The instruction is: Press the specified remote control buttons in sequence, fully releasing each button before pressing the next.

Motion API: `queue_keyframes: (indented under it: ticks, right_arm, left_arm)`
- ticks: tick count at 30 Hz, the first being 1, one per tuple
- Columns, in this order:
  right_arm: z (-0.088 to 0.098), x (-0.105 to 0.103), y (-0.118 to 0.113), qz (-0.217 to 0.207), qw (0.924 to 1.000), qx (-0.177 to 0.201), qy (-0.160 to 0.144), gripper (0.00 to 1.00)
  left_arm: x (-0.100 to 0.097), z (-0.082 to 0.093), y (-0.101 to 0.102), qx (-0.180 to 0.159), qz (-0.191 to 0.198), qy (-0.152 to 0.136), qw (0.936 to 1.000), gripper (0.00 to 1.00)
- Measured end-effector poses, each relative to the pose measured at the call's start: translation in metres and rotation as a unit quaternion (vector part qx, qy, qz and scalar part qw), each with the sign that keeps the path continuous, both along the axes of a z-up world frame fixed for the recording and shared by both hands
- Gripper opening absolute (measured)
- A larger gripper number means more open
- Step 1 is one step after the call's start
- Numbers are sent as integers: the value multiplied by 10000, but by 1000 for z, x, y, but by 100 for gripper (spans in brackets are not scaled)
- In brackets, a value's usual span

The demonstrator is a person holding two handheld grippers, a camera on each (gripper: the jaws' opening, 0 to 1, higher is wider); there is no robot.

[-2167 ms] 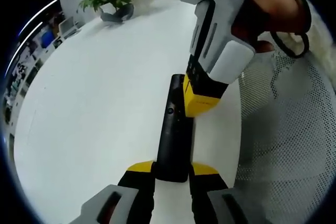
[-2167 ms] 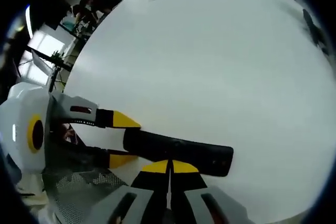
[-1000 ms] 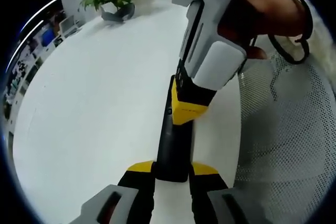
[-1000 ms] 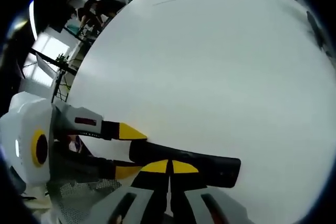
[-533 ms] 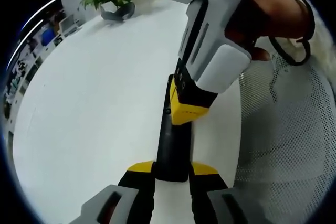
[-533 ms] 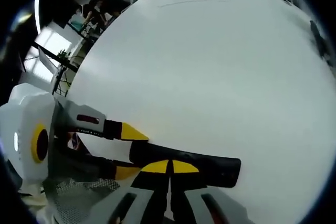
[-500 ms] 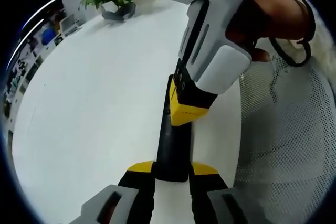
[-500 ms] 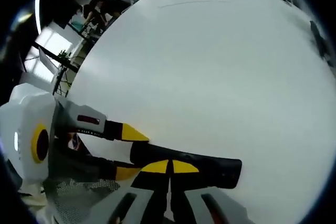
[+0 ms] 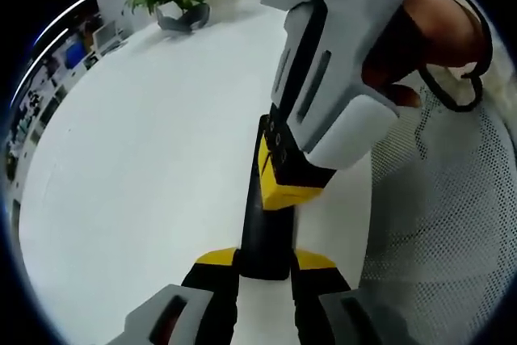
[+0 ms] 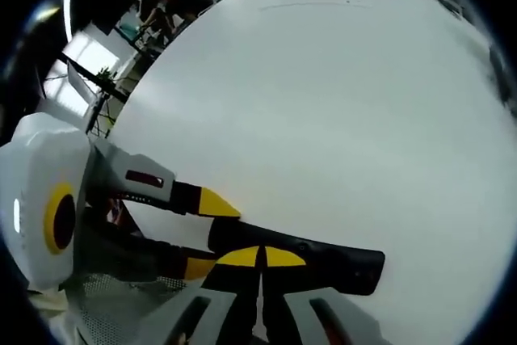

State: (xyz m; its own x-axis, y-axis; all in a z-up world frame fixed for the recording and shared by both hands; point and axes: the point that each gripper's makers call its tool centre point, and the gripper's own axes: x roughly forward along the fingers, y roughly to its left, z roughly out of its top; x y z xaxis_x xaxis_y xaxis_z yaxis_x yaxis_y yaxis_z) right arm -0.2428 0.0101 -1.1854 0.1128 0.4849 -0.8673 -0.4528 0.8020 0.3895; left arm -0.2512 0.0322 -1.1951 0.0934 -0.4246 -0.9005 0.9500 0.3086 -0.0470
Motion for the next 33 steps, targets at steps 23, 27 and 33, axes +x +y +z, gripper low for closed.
queue_keyframes:
  ticks: [23, 27, 33]
  right_arm:
    - [37, 25, -13, -496, 9938, 667, -741, 0]
    - [87, 43, -17, -502, 9797, 1221, -1508, 0]
    - [160, 51, -31, -487, 9461, 1706, -2708, 0]
  left_arm:
    - [-1, 0, 0, 132, -90, -124, 9998, 24]
    - [0, 0, 0, 69, -82, -127, 9999, 24]
    - [0, 0, 0, -2, -92, -149, 9998, 24]
